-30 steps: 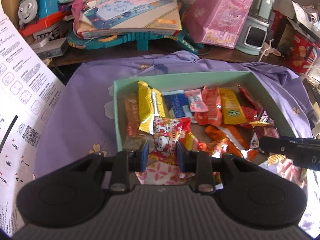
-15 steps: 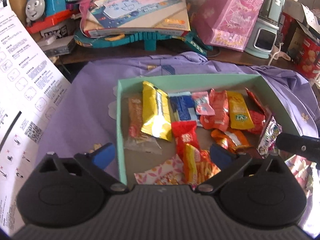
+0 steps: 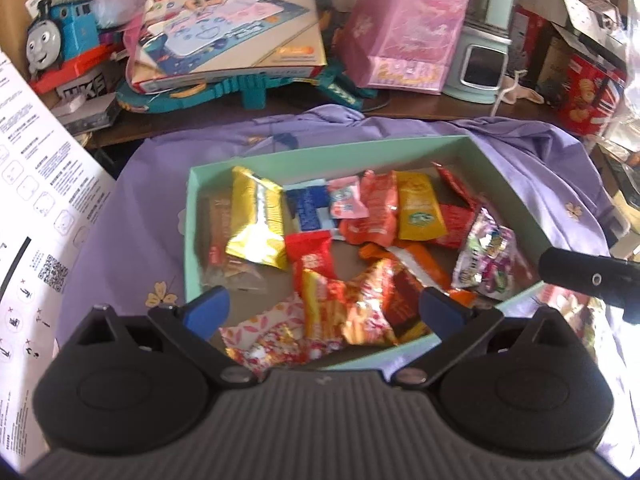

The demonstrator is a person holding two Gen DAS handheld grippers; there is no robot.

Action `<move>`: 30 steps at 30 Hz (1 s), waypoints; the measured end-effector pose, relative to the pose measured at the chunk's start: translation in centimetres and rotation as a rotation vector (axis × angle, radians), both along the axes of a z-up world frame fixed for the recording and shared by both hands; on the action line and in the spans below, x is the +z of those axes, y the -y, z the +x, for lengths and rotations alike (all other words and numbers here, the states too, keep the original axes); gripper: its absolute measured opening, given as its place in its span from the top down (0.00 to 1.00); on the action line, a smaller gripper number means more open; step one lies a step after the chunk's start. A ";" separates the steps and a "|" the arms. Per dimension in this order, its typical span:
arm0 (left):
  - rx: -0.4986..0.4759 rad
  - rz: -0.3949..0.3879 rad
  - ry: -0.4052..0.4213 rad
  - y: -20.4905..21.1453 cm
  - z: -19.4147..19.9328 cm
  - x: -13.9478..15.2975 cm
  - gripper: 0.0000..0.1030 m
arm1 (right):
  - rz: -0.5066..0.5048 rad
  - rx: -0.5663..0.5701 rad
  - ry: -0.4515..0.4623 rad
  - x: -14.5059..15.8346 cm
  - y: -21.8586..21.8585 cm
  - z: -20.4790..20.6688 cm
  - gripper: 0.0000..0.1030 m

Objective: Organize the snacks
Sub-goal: 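Move both open tools back over the remaining snacks on the cloth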

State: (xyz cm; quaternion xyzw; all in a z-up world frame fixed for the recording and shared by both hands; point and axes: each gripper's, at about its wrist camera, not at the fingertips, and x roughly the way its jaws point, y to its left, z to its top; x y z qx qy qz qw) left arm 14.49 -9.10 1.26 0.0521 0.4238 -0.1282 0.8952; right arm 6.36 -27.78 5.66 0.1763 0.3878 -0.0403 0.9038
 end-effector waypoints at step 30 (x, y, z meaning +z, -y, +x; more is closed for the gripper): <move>-0.317 0.103 -0.140 13.4 -7.0 -7.4 0.00 | 0.036 -0.292 -0.145 -7.0 12.3 -12.4 0.04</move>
